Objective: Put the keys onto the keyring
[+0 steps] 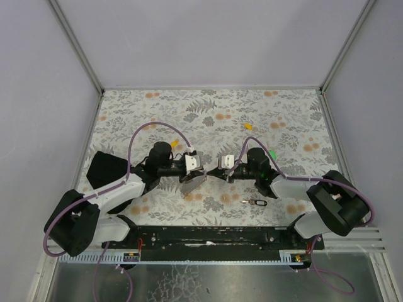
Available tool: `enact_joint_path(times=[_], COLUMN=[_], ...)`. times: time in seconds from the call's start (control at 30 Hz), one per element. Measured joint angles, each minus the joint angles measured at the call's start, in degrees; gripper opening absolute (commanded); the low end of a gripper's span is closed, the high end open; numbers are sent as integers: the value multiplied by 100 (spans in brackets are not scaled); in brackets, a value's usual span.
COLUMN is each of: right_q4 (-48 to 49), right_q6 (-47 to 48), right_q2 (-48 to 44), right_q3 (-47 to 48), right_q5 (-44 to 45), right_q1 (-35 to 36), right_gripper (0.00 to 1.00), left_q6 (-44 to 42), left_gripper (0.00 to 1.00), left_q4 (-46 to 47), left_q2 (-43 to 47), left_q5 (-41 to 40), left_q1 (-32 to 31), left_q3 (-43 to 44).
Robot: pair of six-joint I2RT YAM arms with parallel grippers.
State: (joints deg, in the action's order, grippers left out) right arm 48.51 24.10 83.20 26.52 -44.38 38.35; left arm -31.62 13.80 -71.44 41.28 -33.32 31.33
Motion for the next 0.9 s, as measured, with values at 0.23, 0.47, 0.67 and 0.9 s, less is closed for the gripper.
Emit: enact_joint_path(times=[0.23, 0.47, 0.67, 0.9], right_q4=[-2, -76, -138, -195], right_q6=[2, 7, 11, 11], right_q2=[0, 0, 0, 0], right_q3=[2, 57, 66, 96], right_q5=[-35, -81, -168, -186], right_q1=[0, -4, -7, -11], right_gripper=[0, 0, 0, 0], left_q6=[-118, -160, -170, -173], left_gripper=[14, 12, 7, 0], left_q4=[-2, -7, -4, -13], left_q2=[-98, -190, -190, -190], left_q5=[157, 245, 291, 363], left_q1=[0, 7, 7, 7], left_q3=[2, 13, 15, 15])
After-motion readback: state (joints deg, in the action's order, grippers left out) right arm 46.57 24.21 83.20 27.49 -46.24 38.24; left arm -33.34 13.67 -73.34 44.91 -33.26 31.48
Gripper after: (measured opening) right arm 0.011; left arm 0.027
